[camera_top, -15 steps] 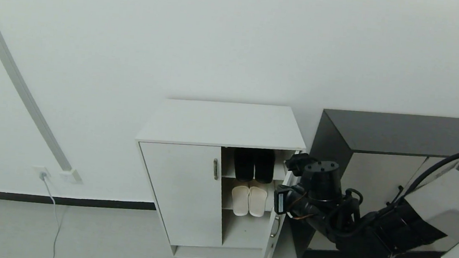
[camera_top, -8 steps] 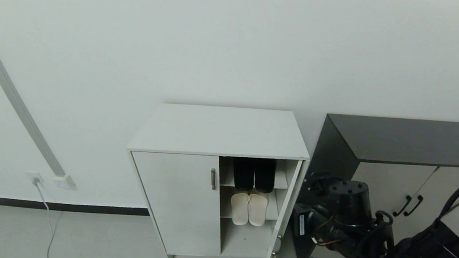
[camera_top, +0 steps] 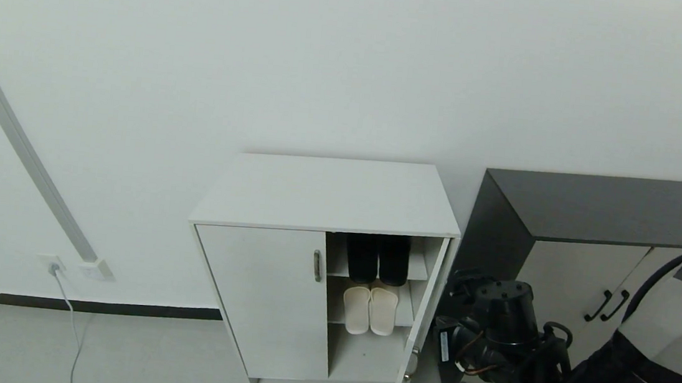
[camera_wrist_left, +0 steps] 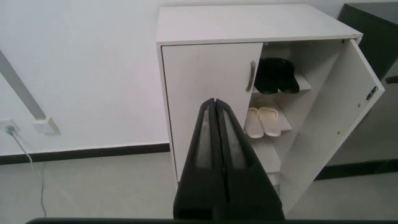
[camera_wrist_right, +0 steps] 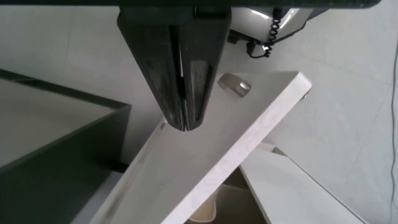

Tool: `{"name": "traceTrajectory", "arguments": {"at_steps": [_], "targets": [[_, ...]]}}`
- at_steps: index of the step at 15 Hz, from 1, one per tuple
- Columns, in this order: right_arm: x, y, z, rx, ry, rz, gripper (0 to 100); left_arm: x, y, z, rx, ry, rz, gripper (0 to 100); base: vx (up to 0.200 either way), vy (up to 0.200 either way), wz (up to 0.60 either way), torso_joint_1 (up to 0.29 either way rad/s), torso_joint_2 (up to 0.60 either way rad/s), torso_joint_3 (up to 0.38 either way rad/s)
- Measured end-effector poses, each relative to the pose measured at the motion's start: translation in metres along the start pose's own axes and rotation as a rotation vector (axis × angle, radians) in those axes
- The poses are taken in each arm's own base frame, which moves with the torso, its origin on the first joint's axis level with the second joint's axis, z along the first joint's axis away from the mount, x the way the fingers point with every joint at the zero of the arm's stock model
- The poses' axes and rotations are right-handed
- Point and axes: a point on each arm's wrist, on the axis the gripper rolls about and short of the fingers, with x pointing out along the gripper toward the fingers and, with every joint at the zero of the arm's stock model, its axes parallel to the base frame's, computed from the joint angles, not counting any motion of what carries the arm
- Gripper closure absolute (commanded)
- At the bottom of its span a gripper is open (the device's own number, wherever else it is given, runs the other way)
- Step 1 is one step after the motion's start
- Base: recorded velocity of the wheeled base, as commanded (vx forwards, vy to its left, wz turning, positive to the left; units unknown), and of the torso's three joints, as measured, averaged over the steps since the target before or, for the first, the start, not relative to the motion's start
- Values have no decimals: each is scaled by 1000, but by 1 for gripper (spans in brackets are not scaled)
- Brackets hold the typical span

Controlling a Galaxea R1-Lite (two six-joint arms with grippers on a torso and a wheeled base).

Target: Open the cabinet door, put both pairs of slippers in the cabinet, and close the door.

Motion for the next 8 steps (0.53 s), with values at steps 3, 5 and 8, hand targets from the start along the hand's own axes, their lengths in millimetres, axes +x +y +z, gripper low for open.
{"name": "traceTrajectory", "arguments": {"at_steps": [3,5,8], "targets": [[14,3,0,4,-18,3,100,0,0,0,0,0,-1,100,0,0,0,0,0,0],[22,6,3,7,-31,5,100,0,0,0,0,0,0,100,0,0,0,0,0,0],[34,9,5,9,-44,6,100,0,0,0,0,0,0,100,0,0,0,0,0,0]]}}
